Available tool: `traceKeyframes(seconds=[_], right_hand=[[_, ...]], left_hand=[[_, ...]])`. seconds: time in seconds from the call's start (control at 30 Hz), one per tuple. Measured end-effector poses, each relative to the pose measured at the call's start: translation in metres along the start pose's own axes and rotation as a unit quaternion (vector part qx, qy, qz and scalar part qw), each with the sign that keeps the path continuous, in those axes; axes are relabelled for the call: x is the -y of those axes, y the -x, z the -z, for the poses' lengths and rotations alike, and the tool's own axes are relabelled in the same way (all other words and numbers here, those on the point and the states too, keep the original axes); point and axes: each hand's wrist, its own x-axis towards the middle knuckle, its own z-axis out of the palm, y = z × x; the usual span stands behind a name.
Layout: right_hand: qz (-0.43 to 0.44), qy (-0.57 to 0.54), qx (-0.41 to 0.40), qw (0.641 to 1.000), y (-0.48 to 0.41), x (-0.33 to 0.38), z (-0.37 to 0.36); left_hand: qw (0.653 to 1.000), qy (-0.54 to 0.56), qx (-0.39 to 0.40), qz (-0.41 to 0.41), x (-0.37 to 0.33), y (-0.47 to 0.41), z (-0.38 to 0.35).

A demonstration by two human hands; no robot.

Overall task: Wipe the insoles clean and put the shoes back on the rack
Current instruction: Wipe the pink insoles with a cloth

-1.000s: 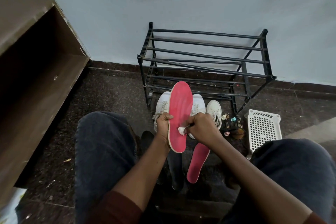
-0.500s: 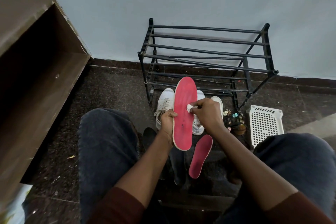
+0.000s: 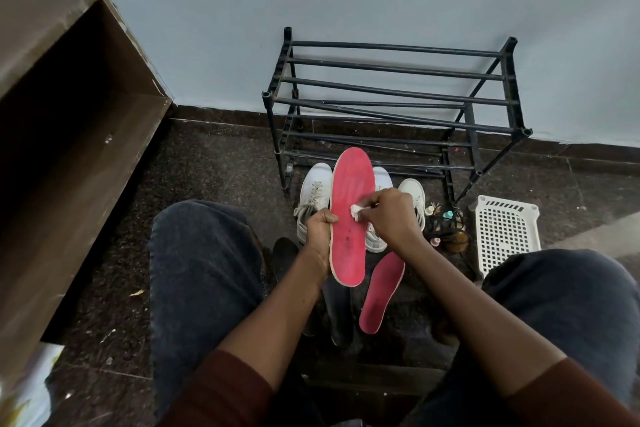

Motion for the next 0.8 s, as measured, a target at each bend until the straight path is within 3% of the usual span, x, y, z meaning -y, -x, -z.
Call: traceKeyframes(seconds=[0.17,0.33,0.43,0.67,0.8], right_hand=[[-0.003,-0.002,-0.055,0.998,-0.006,0.001,0.0],[0.03,0.055,0.058,0.996,0.011,0.0,-0.002],[0.029,0.077,0.08,0.993,0.016,-0.004,-0.004],[0.019,0.038,-0.031,0.999,0.0,-0.002,-0.008],[0.007,0.017,-0.037,0.999,0.001,0.0,-0.011]], left_hand=[[1.0,0.011,-0.02,0.015,0.003,0.0,-0.002],[0.999,0.018,-0.037,0.015,0.004,0.001,-0.002],[0.998,0.016,-0.048,0.032,0.009,0.001,-0.002],[0.996,-0.016,-0.07,0.048,0.011,0.011,-0.006],[0.997,-0.016,-0.061,0.053,0.009,0.012,0.001]])
